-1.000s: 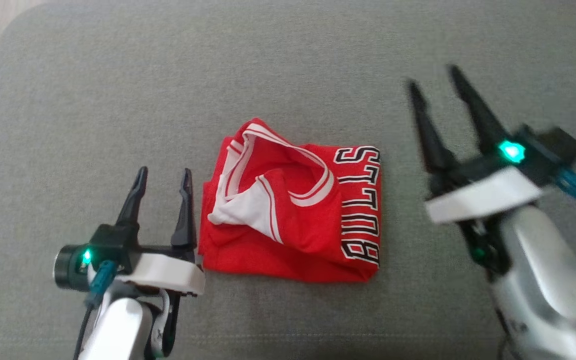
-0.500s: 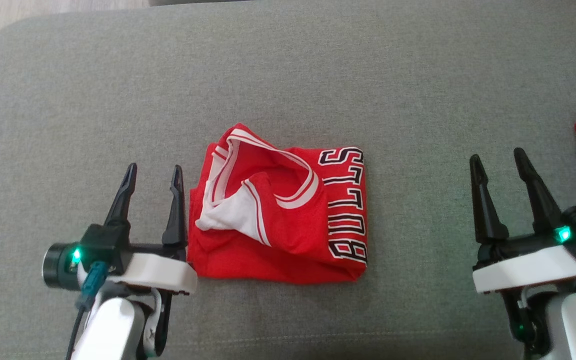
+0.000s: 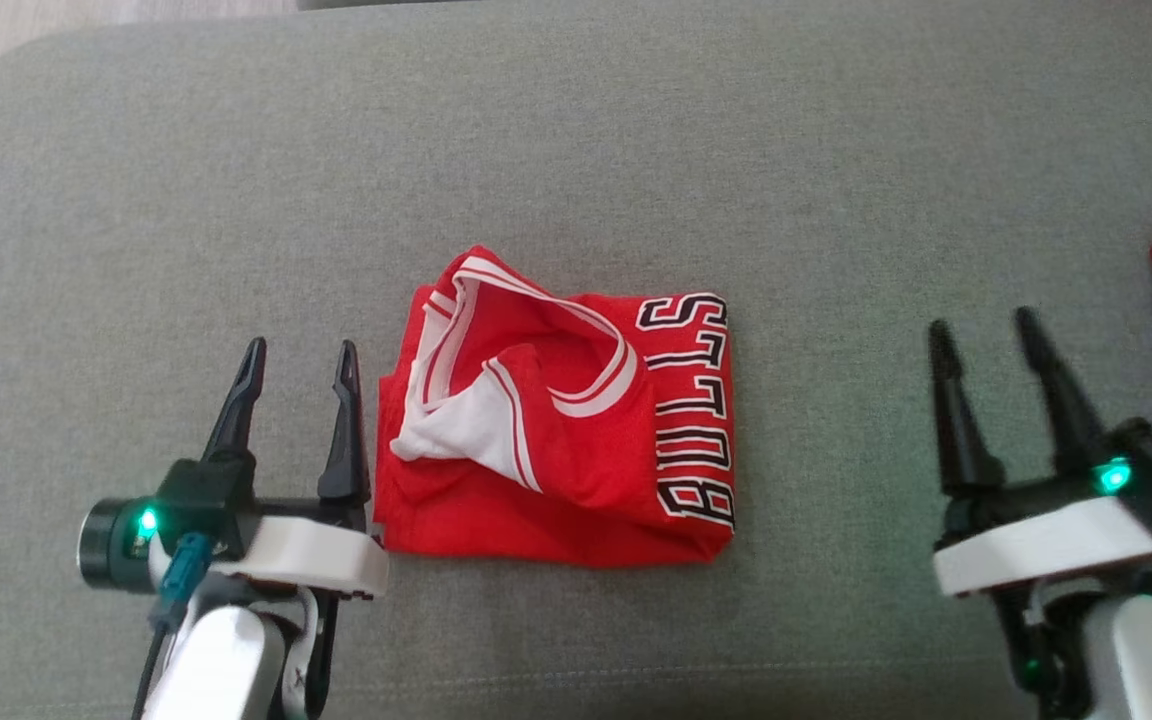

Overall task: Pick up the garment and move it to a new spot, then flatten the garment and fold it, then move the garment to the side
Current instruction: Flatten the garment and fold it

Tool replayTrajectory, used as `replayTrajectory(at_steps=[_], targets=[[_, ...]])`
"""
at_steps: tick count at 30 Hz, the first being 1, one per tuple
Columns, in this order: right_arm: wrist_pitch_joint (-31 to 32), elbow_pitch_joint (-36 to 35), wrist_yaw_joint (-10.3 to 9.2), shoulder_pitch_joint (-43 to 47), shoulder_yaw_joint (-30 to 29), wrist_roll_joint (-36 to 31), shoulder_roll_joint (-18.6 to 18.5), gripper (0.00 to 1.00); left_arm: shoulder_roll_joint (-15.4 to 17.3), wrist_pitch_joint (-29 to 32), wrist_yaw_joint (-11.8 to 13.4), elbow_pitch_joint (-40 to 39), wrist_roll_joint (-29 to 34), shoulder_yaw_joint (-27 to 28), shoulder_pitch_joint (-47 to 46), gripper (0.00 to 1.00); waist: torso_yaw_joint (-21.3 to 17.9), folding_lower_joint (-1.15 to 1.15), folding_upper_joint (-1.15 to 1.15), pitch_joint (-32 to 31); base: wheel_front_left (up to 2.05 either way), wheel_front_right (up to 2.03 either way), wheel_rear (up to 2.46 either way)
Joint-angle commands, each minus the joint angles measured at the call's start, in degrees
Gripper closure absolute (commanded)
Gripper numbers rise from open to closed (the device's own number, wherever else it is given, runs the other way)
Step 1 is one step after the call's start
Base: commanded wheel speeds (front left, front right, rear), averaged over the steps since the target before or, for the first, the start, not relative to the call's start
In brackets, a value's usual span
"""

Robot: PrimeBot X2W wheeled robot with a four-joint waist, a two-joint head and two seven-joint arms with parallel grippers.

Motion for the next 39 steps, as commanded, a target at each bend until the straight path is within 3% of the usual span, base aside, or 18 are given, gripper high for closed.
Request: replayTrajectory(at_steps=[1,14,24,39], targets=[[0.42,-1.26,0.21,-0.84,2.17,0.49,0.18,1.00,1.25,-0.28,0.26,-2.16,0.21,2.03,-1.58,0.00,0.00,0.00,0.00,0.13,0.00,0.00,0.00],[0.36,13.98,0.21,-9.46,23.26,8.10,1.34,1.00,0.77,-0.35,-0.06,-1.79,0.08,0.90,-3.45,0.00,1.99,0.00,0.00,1.85,0.00,0.00,0.00],[-1.35,25.59,0.21,-16.01,29.24,11.39,1.67,1.00,0.19,-0.55,-0.22,-1.25,-0.17,0.54,-3.90,0.00,4.14,0.00,0.00,2.41,0.00,0.00,0.00],[-2.58,32.88,0.21,-21.40,36.59,13.81,1.64,1.00,-0.23,-0.69,-0.53,-0.97,-0.34,0.50,-4.06,0.00,5.20,0.00,0.00,2.39,0.00,0.00,0.00]])
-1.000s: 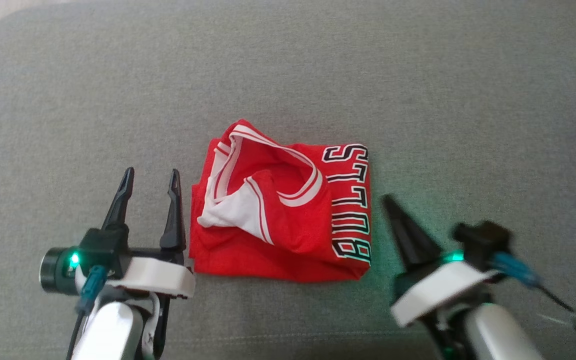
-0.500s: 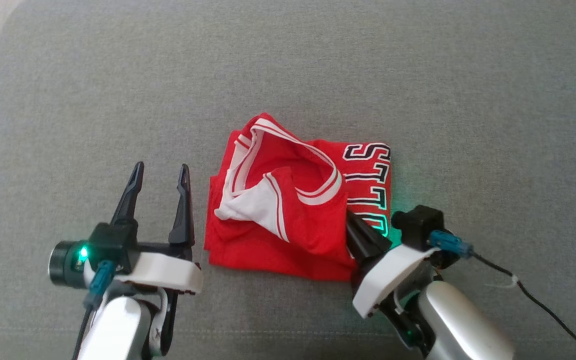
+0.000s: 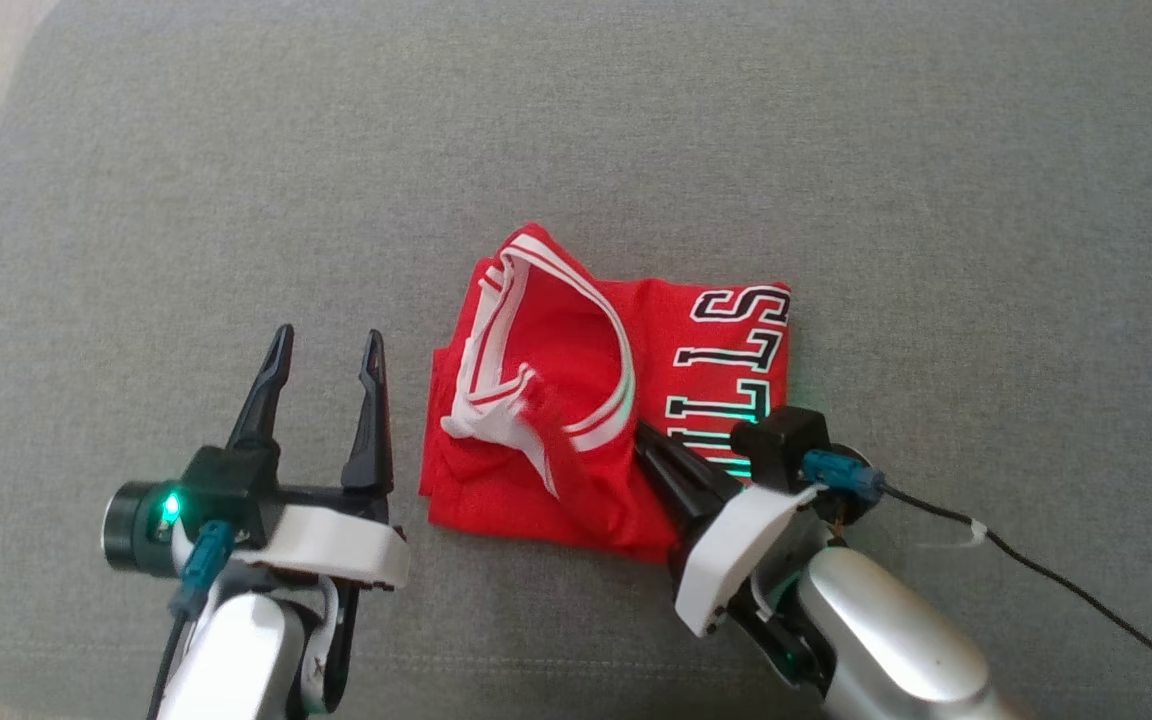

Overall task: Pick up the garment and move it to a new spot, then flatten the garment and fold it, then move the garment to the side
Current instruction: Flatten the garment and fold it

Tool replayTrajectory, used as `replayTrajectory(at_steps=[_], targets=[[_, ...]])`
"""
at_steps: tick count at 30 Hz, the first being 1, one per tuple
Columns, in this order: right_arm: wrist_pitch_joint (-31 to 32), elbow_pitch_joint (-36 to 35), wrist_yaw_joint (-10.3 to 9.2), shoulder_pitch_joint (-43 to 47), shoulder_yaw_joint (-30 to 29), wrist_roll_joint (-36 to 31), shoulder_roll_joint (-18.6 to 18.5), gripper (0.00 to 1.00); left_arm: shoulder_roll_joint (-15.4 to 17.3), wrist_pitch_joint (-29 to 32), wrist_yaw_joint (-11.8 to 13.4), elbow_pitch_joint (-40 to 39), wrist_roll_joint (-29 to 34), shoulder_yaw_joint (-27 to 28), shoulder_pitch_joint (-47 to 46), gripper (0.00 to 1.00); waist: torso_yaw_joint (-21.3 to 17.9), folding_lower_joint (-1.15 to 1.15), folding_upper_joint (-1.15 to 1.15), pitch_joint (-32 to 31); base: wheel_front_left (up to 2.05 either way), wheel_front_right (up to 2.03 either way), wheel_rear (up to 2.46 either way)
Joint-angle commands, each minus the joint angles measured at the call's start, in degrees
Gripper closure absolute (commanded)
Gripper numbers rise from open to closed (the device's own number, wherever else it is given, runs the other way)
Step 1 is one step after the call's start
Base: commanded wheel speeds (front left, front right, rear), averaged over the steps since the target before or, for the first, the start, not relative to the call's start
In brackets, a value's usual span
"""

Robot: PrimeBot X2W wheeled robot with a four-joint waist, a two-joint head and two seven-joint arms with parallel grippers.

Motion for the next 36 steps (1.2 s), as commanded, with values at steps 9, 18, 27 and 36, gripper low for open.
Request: replayTrajectory(at_steps=[9,18,27,36], targets=[[-0.27,3.19,0.21,-5.39,4.94,1.29,1.26,1.00,0.01,-0.69,-0.36,-1.85,-0.23,2.14,-2.45,0.00,1.08,0.00,0.00,0.41,0.00,0.00,0.00],[-2.33,4.85,0.21,-7.32,8.76,3.61,1.53,1.00,-0.56,-0.69,-0.49,-1.95,0.00,2.85,-2.19,0.00,1.62,0.00,0.00,0.24,0.00,0.00,0.00],[-9.54,-5.55,0.21,-3.53,-4.98,-1.08,-0.57,0.00,0.00,-0.70,0.13,-2.17,0.66,4.24,-0.43,0.00,-0.87,0.00,0.00,-2.40,0.00,0.00,0.00],[-5.26,-22.02,0.21,9.35,-26.68,-10.76,-1.17,0.00,1.55,-0.63,0.86,-2.25,1.09,5.10,1.21,0.00,-3.98,0.00,0.00,-5.71,0.00,0.00,0.00]])
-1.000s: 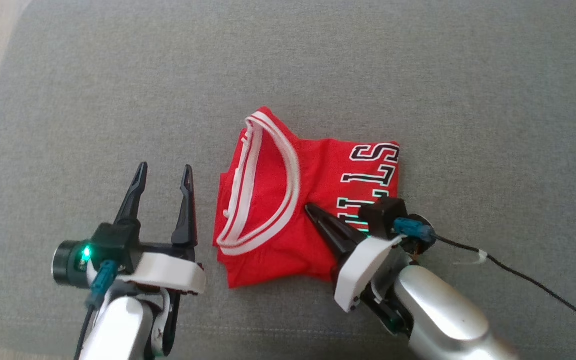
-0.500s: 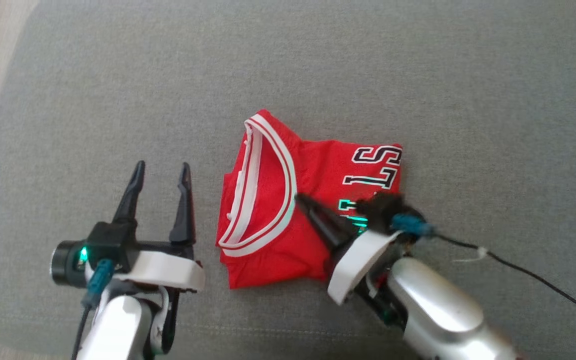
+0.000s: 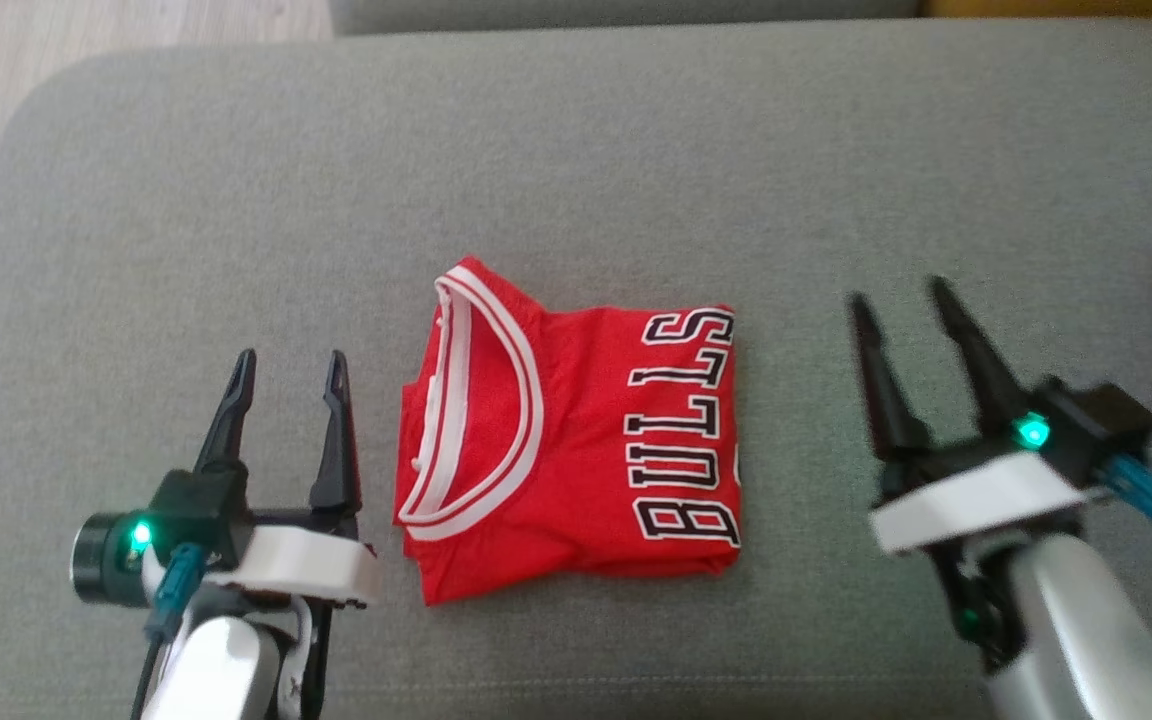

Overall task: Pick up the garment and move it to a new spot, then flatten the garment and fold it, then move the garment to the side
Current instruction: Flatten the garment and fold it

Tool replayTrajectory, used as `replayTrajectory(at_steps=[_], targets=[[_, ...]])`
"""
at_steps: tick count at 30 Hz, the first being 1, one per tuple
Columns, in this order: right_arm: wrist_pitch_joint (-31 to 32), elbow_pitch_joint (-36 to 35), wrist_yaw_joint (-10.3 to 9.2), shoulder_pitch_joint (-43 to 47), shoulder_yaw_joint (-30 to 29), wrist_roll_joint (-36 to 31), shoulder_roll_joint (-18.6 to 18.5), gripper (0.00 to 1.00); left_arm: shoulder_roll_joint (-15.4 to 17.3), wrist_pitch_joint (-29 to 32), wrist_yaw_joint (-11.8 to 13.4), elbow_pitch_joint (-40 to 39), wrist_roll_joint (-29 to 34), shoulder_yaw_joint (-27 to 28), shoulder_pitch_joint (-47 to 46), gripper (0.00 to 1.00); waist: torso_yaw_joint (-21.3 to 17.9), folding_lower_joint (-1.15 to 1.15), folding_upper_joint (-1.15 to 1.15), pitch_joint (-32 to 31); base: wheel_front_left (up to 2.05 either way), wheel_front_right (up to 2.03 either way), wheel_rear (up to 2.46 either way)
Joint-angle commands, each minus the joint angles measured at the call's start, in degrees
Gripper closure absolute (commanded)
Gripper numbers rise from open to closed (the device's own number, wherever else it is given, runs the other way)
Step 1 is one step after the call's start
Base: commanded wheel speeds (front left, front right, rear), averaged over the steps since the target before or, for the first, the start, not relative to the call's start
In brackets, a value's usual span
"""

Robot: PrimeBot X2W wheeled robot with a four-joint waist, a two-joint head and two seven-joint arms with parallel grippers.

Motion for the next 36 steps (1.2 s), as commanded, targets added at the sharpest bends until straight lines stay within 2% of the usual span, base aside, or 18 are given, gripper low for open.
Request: replayTrajectory(at_steps=[1,7,11,21,36], targets=[[0.21,-2.52,0.21,-0.57,0.71,-0.45,0.47,0.00,1.24,-0.45,0.32,-1.90,0.43,2.37,-1.34,0.00,-0.63,0.00,0.00,-0.83,0.00,0.00,0.00],[5.43,-11.54,0.21,7.72,-6.40,-3.64,1.84,0.00,2.16,0.09,0.55,-1.92,-0.14,2.69,0.30,0.00,-1.78,0.00,0.00,-3.35,0.00,0.00,0.00],[7.22,-14.15,0.21,10.79,-7.49,-3.87,2.38,0.00,2.71,0.41,0.78,-1.77,-0.45,2.88,1.62,0.00,-2.00,0.00,0.00,-4.81,0.00,0.00,0.00],[9.97,-16.57,0.21,16.42,-8.73,-4.04,3.06,0.00,3.82,2.25,1.35,-1.93,-0.78,2.24,5.90,0.00,-1.90,0.00,0.00,-8.91,0.00,0.00,0.00],[11.46,-17.90,0.21,18.89,-9.41,-3.64,3.24,0.00,4.86,3.69,1.93,-2.51,-1.06,1.74,7.45,0.00,-2.29,0.00,0.00,-10.63,0.00,0.00,0.00]])
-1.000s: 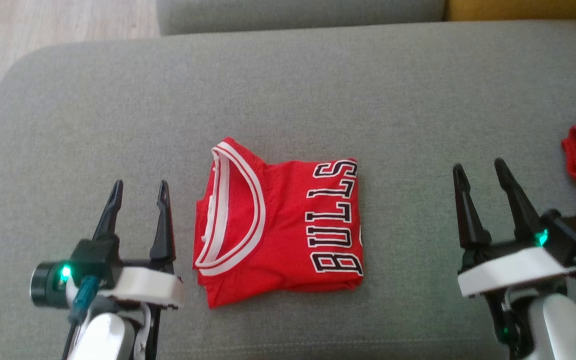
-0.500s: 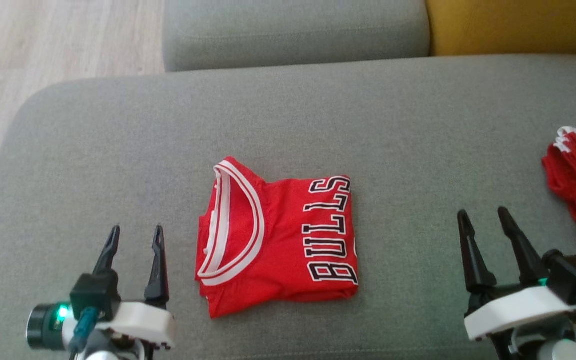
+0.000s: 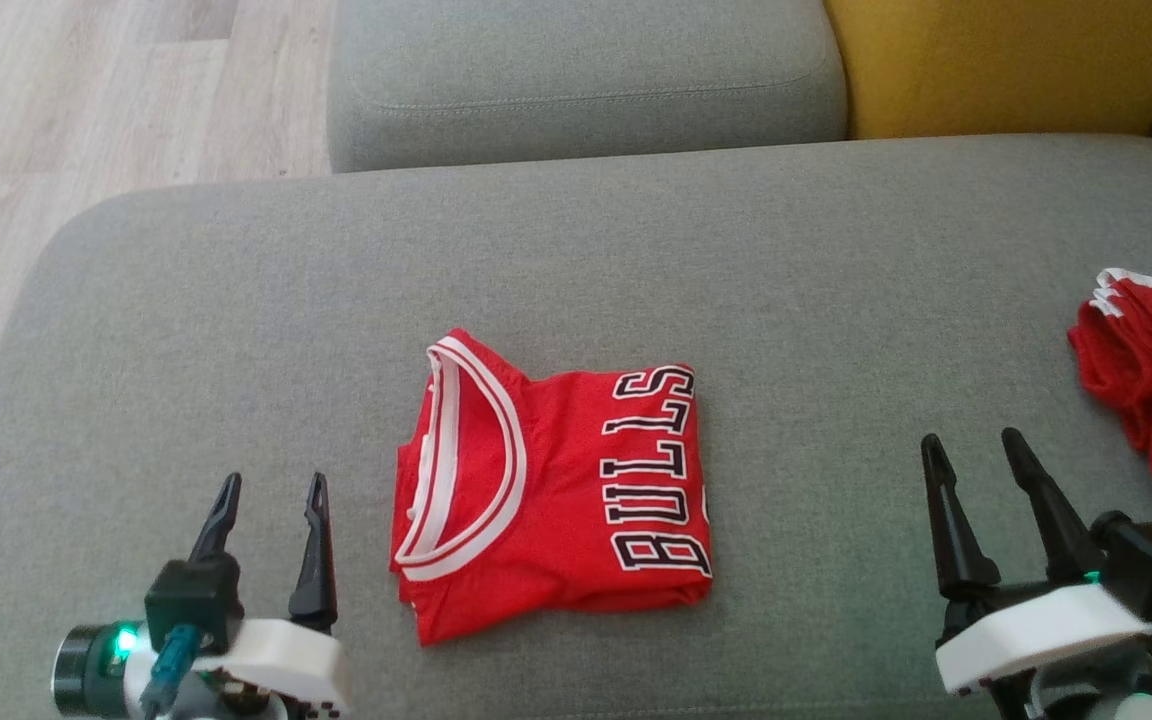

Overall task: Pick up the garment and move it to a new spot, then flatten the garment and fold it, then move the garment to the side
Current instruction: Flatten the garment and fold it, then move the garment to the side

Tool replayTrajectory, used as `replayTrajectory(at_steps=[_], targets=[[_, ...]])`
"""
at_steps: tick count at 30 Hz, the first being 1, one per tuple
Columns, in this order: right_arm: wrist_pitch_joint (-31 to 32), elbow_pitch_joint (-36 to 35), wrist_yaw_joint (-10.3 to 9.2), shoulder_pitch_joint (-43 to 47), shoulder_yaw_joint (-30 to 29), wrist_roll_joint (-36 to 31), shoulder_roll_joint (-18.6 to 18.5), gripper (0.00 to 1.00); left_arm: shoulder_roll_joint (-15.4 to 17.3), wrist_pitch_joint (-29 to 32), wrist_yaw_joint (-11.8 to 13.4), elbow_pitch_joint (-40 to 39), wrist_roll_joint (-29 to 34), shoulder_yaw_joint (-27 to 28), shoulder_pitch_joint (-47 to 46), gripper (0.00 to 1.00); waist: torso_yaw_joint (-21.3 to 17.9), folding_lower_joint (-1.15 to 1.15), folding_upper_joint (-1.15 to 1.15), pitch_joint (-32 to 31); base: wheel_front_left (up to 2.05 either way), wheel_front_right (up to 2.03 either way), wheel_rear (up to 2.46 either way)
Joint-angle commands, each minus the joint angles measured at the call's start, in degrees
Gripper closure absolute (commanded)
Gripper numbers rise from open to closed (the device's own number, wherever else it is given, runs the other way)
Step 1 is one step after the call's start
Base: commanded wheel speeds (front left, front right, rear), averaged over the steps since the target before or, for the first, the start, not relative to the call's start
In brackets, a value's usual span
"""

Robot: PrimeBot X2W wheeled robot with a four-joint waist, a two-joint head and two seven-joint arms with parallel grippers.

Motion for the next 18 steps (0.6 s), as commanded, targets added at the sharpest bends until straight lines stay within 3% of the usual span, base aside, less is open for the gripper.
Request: replayTrajectory(at_steps=[1,18], targets=[[0.01,-2.20,0.21,-0.84,0.97,0.15,-0.31,0.00,1.28,-0.09,0.44,-2.15,-0.45,1.83,-2.20,0.00,0.01,0.00,0.00,-0.03,0.00,0.00,0.00],[0.03,-1.00,0.21,-1.43,1.01,0.77,-0.31,0.00,1.76,-0.44,0.80,-2.26,-0.43,1.48,-3.59,0.00,0.60,0.00,0.00,0.60,0.00,0.00,0.00]])
